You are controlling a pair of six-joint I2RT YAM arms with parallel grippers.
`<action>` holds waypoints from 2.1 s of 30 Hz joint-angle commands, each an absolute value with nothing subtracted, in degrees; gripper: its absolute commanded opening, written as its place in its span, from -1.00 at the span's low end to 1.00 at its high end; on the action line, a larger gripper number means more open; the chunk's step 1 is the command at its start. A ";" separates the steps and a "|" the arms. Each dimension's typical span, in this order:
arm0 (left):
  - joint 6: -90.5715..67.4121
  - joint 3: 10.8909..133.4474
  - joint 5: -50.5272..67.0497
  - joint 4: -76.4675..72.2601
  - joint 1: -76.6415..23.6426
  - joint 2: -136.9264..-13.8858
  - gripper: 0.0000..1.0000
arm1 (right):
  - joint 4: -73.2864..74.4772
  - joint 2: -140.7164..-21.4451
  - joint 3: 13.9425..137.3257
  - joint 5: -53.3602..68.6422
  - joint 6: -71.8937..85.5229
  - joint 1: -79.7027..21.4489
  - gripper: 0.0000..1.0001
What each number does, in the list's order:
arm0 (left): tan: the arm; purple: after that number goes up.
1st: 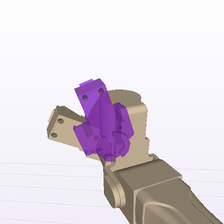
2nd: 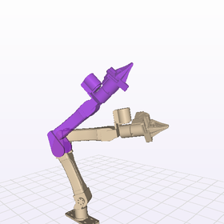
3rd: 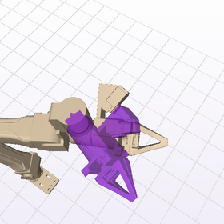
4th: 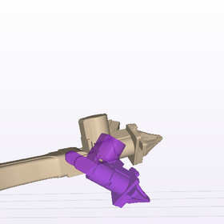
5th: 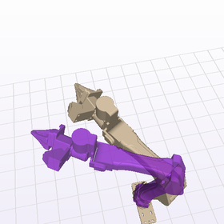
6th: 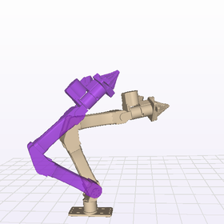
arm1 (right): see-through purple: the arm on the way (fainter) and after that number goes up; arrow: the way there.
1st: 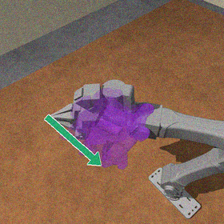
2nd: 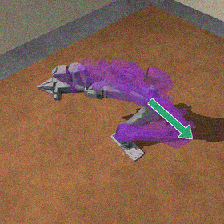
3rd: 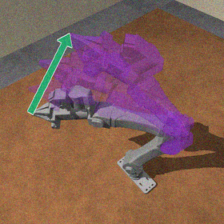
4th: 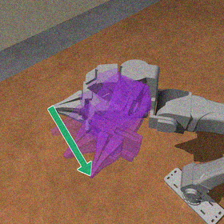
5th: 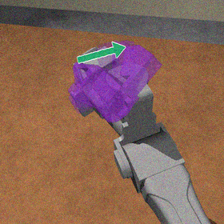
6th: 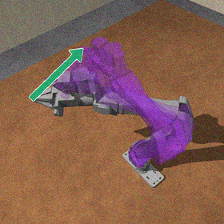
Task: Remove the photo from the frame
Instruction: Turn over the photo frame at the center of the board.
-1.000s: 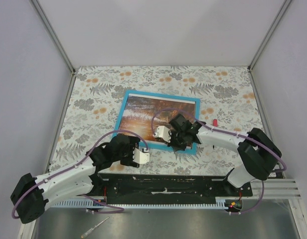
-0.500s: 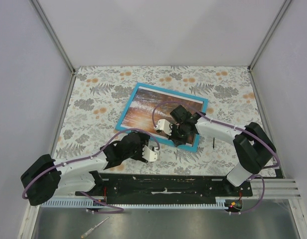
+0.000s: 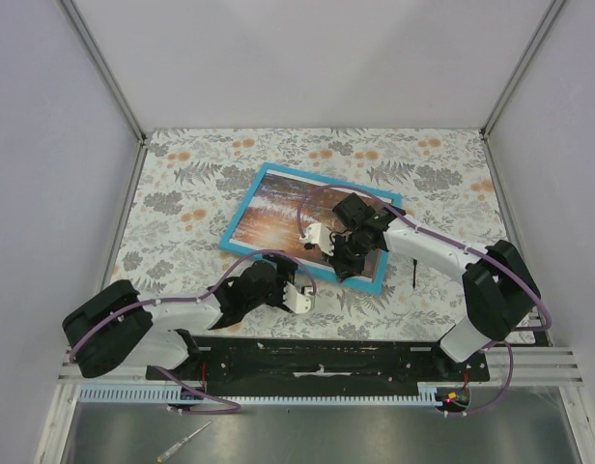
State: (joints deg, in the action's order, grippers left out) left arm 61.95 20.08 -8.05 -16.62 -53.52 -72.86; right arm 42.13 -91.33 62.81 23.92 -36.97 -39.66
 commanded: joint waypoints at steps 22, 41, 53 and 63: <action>64.70 16.61 -19.60 -46.08 -53.97 -80.88 -0.81 | 44.30 -85.17 67.41 27.34 -39.73 -36.48 -0.06; 50.45 34.45 -14.51 -4.67 -55.37 -65.21 -0.78 | 38.77 -61.35 58.20 8.01 -49.83 -44.29 0.82; 47.81 37.97 -11.95 -0.44 -55.28 -65.92 -0.77 | 20.23 -64.60 47.73 0.35 -50.63 -46.32 0.83; 47.46 38.67 -10.46 1.76 -54.93 -63.90 -0.77 | 7.57 -65.49 40.35 -1.94 -51.15 -46.32 0.61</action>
